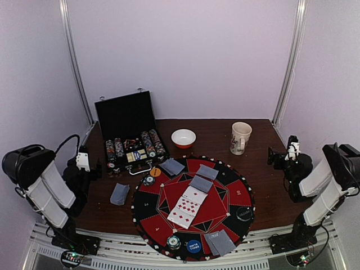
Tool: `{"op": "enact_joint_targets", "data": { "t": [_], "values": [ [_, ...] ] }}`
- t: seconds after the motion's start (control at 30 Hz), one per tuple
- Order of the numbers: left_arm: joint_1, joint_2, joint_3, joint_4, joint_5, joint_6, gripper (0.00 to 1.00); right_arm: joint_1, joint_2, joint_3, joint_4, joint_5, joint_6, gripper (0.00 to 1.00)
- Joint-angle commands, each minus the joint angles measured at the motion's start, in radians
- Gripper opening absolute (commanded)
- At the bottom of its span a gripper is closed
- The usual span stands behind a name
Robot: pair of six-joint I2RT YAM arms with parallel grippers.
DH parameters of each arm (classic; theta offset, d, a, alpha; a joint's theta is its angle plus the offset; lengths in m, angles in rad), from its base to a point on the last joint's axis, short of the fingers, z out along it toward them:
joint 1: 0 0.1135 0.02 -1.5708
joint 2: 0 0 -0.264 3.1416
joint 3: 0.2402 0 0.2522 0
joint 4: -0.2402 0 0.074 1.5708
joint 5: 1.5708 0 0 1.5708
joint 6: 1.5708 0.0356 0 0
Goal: Distribute texas hold em gaming equipment
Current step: Reset both arms
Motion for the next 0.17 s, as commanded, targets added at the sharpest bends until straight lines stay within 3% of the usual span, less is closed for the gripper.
{"op": "enact_joint_targets", "data": {
  "t": [0.0,0.13],
  "values": [
    [0.008,0.0,0.01,0.23,0.014,0.014,0.98,0.021,-0.009,0.031,-0.033,0.006,-0.027,1.0],
    [0.009,-0.002,0.01,0.231,0.014,0.014,0.98,0.032,-0.011,0.031,-0.038,0.028,-0.033,1.0]
  ]
}}
